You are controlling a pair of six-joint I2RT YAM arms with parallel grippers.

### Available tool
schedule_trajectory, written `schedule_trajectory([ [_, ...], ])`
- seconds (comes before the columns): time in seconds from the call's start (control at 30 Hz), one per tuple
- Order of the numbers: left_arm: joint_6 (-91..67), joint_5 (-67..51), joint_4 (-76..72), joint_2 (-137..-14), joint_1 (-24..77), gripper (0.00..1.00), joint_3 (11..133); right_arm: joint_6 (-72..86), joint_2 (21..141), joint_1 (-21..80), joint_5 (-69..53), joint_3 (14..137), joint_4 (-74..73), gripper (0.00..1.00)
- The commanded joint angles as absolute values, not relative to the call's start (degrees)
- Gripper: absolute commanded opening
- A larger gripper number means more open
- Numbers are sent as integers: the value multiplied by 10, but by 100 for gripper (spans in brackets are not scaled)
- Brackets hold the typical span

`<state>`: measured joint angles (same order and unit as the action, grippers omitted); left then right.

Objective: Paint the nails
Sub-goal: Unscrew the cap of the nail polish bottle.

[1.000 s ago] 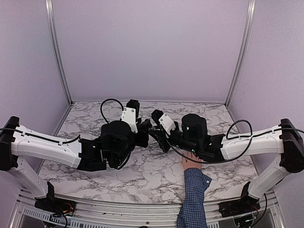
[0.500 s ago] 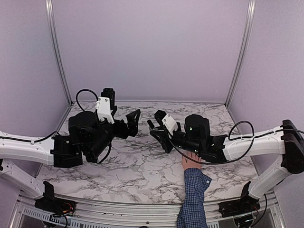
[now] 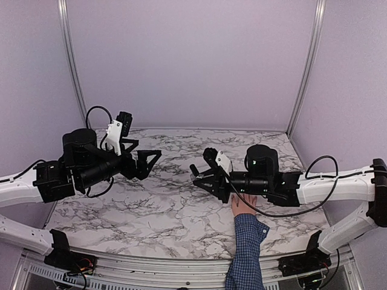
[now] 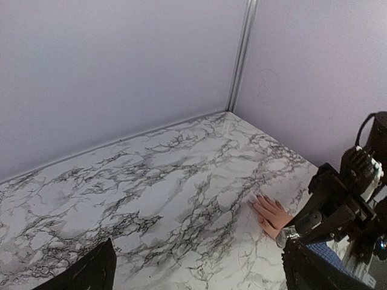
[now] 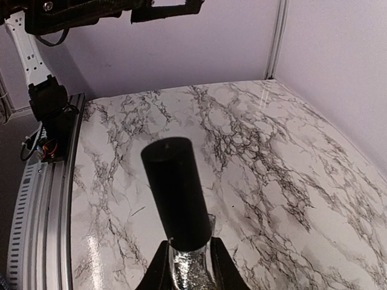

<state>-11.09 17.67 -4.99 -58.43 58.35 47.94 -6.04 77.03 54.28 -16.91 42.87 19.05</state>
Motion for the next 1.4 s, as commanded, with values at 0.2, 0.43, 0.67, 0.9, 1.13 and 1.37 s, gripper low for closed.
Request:
schedule_trajectory([
  [0.2, 31, -120, 123, -592, 592, 99, 517, -78, 770, 548, -264, 441, 97, 0],
  [0.43, 72, -182, 147, -642, 599, 98, 547, -95, 793, 587, -236, 464, 55, 0],
  [0.67, 87, -221, 148, -702, 614, 81, 571, -95, 804, 605, -232, 476, 42, 0],
  [0.9, 93, -226, 142, -735, 621, 58, 583, -89, 807, 611, -237, 479, 43, 0],
  [1.13, 83, -211, 125, -750, 624, 51, 584, -85, 807, 613, -242, 473, 51, 0],
  [1.37, 80, -208, 108, -757, 625, 47, 584, -85, 808, 614, -245, 473, 52, 0],
])
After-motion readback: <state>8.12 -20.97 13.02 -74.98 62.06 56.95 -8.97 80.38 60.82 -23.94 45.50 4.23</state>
